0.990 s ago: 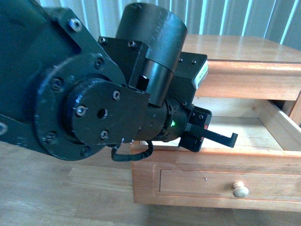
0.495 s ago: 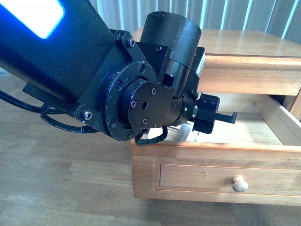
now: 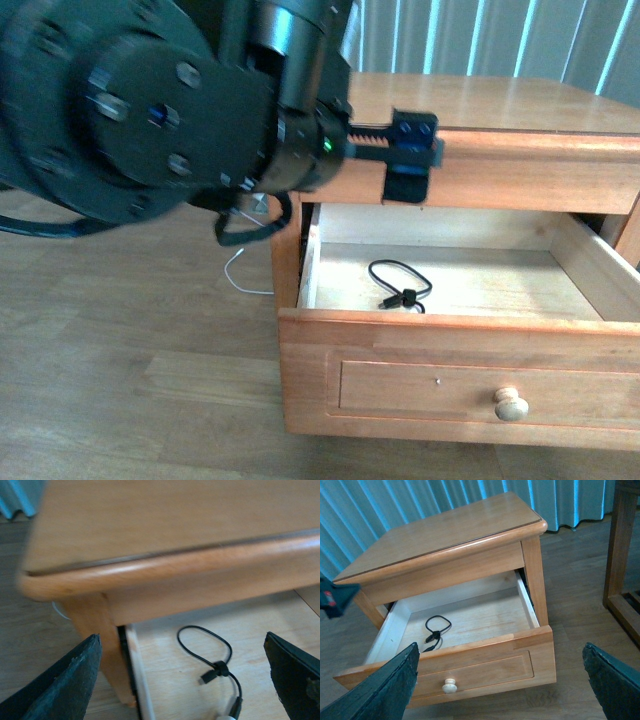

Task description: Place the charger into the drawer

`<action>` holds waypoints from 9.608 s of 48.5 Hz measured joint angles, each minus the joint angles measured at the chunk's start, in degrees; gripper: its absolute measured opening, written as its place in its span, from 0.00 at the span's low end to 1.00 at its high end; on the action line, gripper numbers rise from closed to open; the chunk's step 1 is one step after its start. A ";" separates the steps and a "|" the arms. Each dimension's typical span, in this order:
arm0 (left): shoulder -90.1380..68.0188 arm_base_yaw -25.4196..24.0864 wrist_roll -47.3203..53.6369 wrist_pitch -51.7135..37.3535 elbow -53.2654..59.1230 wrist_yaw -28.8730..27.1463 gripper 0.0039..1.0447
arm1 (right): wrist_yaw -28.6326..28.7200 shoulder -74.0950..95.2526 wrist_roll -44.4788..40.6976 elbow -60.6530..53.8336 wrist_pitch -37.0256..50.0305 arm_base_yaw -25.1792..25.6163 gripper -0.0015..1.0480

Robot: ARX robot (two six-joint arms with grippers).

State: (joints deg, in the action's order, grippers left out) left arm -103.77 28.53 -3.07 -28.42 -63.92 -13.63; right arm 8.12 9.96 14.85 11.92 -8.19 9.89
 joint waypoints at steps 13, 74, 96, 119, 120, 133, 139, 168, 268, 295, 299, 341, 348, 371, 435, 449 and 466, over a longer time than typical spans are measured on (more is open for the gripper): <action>20.65 -5.49 0.85 0.63 14.43 -2.23 0.95 | 0.00 0.00 0.00 0.00 0.00 0.00 0.92; 91.84 -28.00 0.11 33.11 47.76 12.17 0.74 | 0.00 0.00 0.00 0.00 0.00 0.00 0.92; 98.79 -28.28 2.62 29.70 58.18 13.44 0.04 | -0.02 0.00 0.00 0.00 0.00 0.00 0.92; 103.54 -28.37 2.64 28.74 63.21 13.44 0.04 | 0.00 0.00 0.00 0.00 0.00 0.00 0.92; 103.58 -28.37 2.64 28.74 63.21 13.46 0.04 | 0.02 0.00 0.00 0.00 0.00 0.00 0.92; 103.62 -28.37 2.64 28.74 63.21 13.46 0.04 | 0.00 0.00 0.00 0.00 0.00 0.00 0.92; 103.62 -28.37 2.64 28.76 63.21 13.46 0.04 | 0.00 0.00 0.00 0.00 0.00 0.00 0.92; 103.62 -28.37 2.80 28.76 63.21 13.46 0.94 | -0.72 -0.48 -1.62 -0.55 1.55 -0.20 0.92; 103.67 -28.37 2.80 28.76 63.21 13.46 0.95 | -19.34 89.90 -11.08 29.24 23.61 -21.14 0.92; 103.67 -28.37 2.80 28.76 63.21 13.46 0.95 | -22.51 103.06 -7.85 42.45 30.32 -19.45 0.92; 103.67 -28.37 2.80 28.76 63.21 13.46 0.95 | -23.41 105.00 -6.84 44.54 31.23 -19.23 0.92; 103.67 -28.37 2.80 28.76 63.21 13.46 0.95 | -31.67 116.80 5.16 58.29 33.75 -18.99 0.92; 103.67 -28.37 2.80 28.74 63.21 13.46 0.95 | -33.05 117.77 5.35 59.71 33.75 -19.30 0.92; 103.67 -28.37 2.80 28.76 63.21 13.46 0.95 | -32.72 117.92 4.98 60.04 34.40 -19.39 0.92; 103.67 -28.37 2.80 28.76 63.21 13.46 0.95 | 0.13 23.63 -3.87 15.23 -1.36 -1.88 0.92; 103.67 -28.37 2.80 28.76 63.21 13.46 0.95 | 9.44 9.03 -4.09 12.92 -10.27 10.67 0.92; 103.67 -28.37 2.80 28.76 63.21 13.46 0.95 | 9.92 8.81 -4.35 12.28 -9.55 10.93 0.92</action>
State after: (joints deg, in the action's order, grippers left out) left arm -0.10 0.16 -0.27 0.34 -0.71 -0.16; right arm 18.04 18.76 10.50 24.21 -17.74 20.82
